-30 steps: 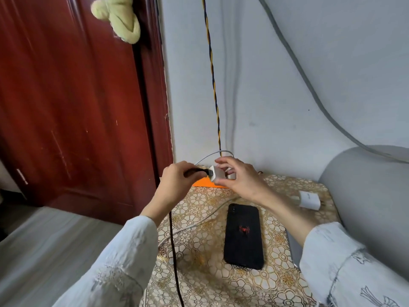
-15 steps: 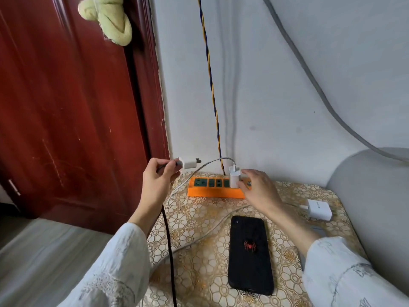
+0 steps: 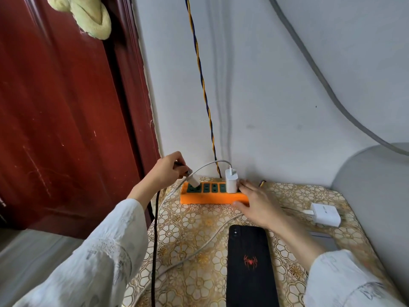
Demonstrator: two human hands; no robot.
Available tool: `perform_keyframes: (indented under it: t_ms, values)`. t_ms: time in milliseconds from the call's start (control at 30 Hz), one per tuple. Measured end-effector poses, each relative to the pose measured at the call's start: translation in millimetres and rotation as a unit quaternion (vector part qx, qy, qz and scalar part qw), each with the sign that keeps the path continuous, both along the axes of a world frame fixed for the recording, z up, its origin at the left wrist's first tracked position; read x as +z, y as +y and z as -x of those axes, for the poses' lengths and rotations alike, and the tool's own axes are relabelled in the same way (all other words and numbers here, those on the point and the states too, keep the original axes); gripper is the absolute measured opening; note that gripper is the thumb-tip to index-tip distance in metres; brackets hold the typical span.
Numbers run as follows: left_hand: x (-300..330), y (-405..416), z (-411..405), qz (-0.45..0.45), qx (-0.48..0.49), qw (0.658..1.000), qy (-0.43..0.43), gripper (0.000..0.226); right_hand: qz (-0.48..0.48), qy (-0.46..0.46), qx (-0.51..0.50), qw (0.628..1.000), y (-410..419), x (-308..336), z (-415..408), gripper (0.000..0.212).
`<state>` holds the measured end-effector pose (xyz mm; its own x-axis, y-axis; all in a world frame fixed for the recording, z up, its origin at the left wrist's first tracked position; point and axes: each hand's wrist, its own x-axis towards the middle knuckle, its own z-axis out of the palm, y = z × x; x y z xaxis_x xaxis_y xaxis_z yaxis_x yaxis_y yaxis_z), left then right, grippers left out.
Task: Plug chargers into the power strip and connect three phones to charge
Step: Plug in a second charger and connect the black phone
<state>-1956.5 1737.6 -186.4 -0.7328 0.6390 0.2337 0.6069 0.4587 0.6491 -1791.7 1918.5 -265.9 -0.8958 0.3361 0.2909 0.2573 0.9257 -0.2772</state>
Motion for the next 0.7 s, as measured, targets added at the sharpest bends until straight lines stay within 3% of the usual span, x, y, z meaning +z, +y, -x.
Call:
perform_keyframes:
  t_ms: [400,700]
  values:
    - [23.8,17.4,-1.0,0.147,-0.045,0.985,0.073,0.027,0.014,0.019,0.013,1.0,0.8,-2.1,-1.5,0.061]
    - [22.8,16.1,-0.1,0.132,-0.049,0.989,0.054,0.027,0.021,0.03,0.007,0.999,0.2,-5.7,-1.1,0.064]
